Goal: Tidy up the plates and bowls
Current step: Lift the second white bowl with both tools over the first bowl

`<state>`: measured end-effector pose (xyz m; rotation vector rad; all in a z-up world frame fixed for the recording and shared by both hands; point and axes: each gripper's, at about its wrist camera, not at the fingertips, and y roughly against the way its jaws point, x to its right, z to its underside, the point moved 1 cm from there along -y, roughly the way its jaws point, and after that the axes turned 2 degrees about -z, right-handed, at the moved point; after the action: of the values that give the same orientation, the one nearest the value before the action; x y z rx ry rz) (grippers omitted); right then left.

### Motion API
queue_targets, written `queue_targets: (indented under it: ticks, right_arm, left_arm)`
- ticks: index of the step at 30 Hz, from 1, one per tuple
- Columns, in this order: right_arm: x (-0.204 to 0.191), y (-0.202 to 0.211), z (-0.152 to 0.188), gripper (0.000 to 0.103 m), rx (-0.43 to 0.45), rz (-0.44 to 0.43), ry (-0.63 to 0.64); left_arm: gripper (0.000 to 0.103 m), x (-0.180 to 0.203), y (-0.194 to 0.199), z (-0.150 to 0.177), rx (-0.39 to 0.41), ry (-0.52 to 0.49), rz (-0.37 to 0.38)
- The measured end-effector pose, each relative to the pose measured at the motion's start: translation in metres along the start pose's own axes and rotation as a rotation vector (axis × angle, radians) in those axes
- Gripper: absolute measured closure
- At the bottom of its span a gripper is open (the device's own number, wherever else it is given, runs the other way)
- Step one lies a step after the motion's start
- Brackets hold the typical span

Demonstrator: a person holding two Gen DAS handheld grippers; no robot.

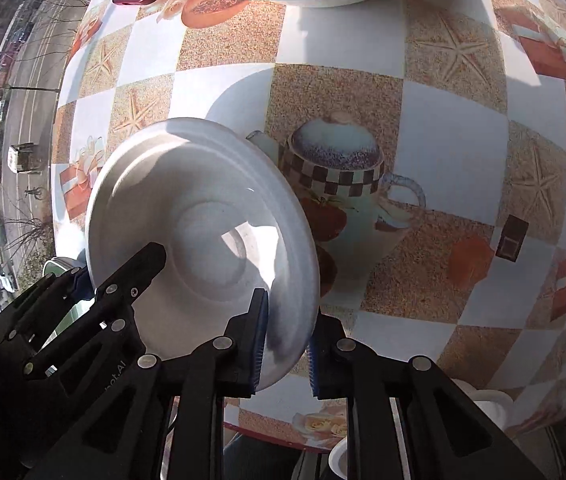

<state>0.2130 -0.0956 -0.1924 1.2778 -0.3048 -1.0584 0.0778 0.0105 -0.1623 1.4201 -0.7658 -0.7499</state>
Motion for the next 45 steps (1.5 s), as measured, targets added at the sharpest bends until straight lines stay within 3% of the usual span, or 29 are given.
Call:
queue_targets:
  ticks: [4, 9, 14, 25, 33, 40, 45]
  right_arm:
    - [0.023, -0.005, 0.015, 0.084, -0.004, 0.002, -0.059]
    - [0.029, -0.004, 0.025, 0.084, 0.009, 0.016, -0.036]
    - [0.003, 0.001, 0.046, 0.083, 0.030, 0.001, -0.007]
    - [0.000, 0.058, 0.065, 0.083, 0.096, -0.013, -0.016]
    - [0.032, 0.076, 0.084, 0.083, 0.168, -0.020, -0.114]
    - [0.056, 0.093, 0.109, 0.083, 0.236, -0.047, -0.204]
    - [0.071, 0.092, 0.129, 0.083, 0.230, -0.059, -0.256]
  left_arm:
    - [0.078, 0.011, 0.000, 0.015, -0.005, -0.016, 0.012]
    - [0.078, 0.008, 0.002, 0.013, -0.015, -0.021, 0.012]
    - [0.078, 0.024, 0.019, 0.012, 0.024, -0.048, -0.016]
    - [0.077, 0.045, 0.065, 0.014, 0.087, -0.134, -0.016]
    - [0.076, 0.098, 0.073, 0.048, 0.120, -0.286, 0.001]
    - [0.075, 0.130, 0.074, 0.047, 0.145, -0.407, 0.034]
    - [0.075, 0.149, 0.078, 0.055, 0.139, -0.492, 0.045]
